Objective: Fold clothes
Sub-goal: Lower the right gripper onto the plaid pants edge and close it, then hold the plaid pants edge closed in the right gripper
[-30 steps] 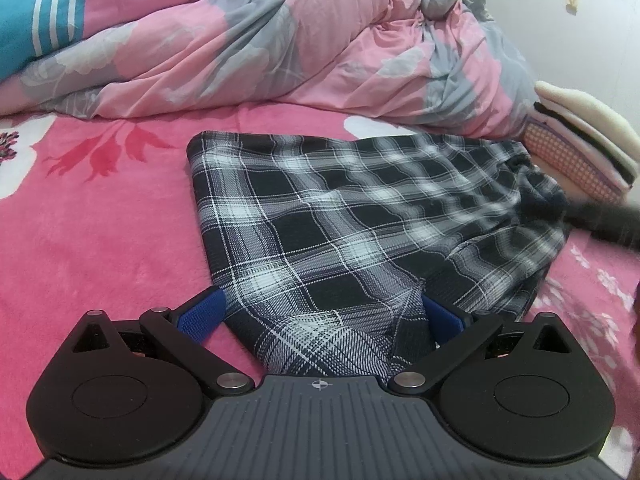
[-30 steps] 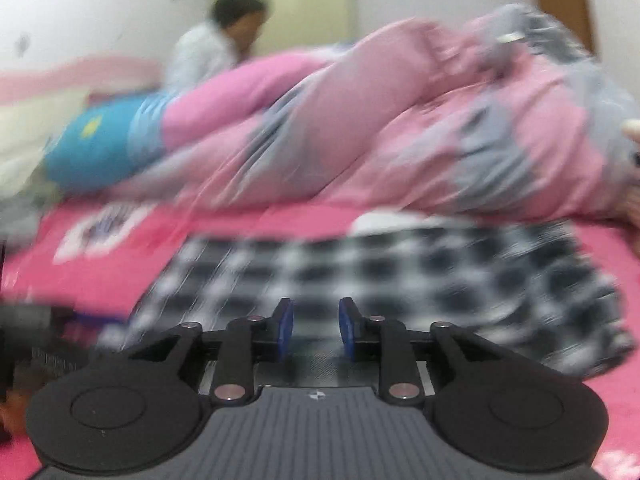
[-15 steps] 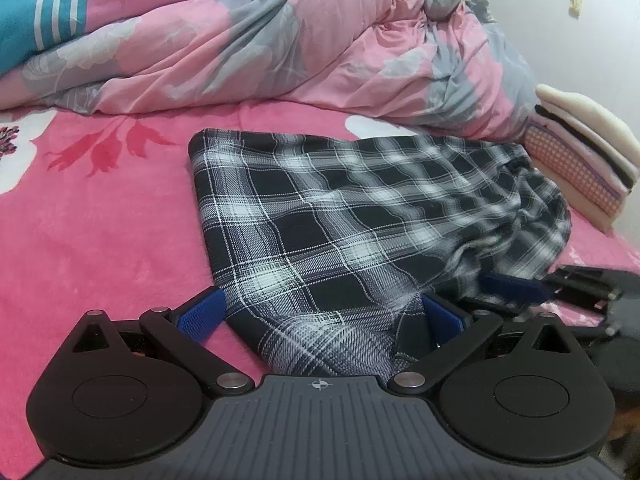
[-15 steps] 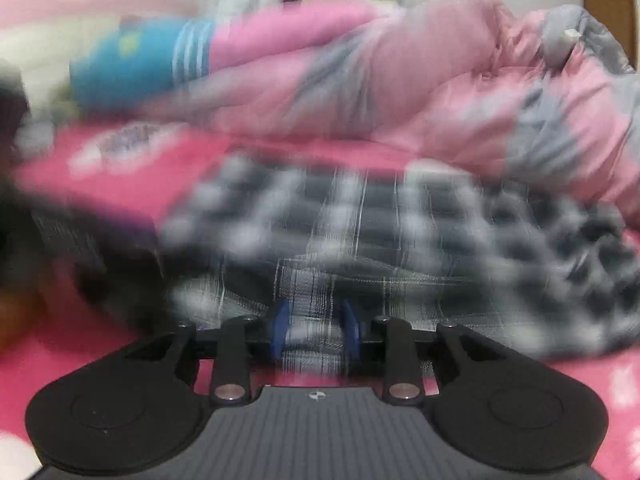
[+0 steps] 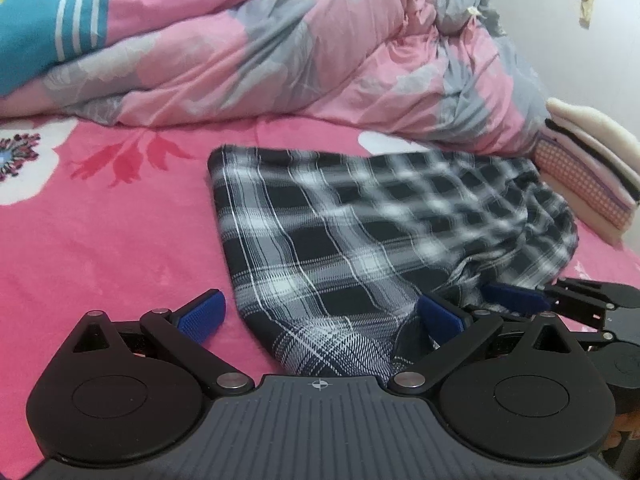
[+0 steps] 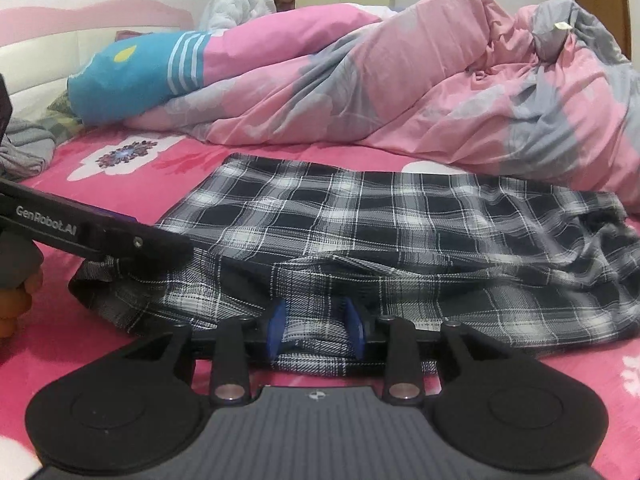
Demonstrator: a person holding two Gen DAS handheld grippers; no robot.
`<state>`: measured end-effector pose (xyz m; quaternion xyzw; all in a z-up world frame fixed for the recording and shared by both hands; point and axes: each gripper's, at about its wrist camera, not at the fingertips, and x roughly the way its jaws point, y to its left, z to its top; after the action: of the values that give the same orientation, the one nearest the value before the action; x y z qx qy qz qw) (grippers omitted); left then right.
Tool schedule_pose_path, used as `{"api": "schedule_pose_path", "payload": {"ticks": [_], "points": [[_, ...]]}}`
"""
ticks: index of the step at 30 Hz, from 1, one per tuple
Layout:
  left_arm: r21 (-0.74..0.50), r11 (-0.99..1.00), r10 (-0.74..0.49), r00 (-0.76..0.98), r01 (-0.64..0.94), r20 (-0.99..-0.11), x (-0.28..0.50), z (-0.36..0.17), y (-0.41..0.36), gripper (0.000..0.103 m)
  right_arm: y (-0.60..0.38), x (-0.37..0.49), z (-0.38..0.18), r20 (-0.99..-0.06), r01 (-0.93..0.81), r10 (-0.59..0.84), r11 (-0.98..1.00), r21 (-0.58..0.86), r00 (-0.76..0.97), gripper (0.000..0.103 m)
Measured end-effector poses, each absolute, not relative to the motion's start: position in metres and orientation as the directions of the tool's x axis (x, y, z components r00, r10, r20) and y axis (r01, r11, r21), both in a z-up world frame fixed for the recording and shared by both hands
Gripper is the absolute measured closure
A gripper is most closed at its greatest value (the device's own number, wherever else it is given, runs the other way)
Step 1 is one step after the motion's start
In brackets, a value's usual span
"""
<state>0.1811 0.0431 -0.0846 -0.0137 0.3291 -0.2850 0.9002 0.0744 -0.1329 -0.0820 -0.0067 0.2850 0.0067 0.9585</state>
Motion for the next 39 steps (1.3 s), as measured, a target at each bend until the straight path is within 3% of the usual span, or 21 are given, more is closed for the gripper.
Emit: {"api": "schedule_pose_path", "payload": {"ticks": [7, 39], "points": [[-0.177, 0.849, -0.488, 0.613, 0.497, -0.621, 0.1843, -0.0925, 0.0382, 0.000, -0.1342, 0.0744, -0.0811, -0.548, -0.016, 0.011, 1.000, -0.004, 0.837, 0.067], [-0.177, 0.849, -0.489, 0.612, 0.498, -0.621, 0.1844, -0.0938, 0.0382, 0.000, -0.1345, 0.0758, -0.0801, -0.547, -0.020, 0.013, 1.000, -0.007, 0.837, 0.067]]}}
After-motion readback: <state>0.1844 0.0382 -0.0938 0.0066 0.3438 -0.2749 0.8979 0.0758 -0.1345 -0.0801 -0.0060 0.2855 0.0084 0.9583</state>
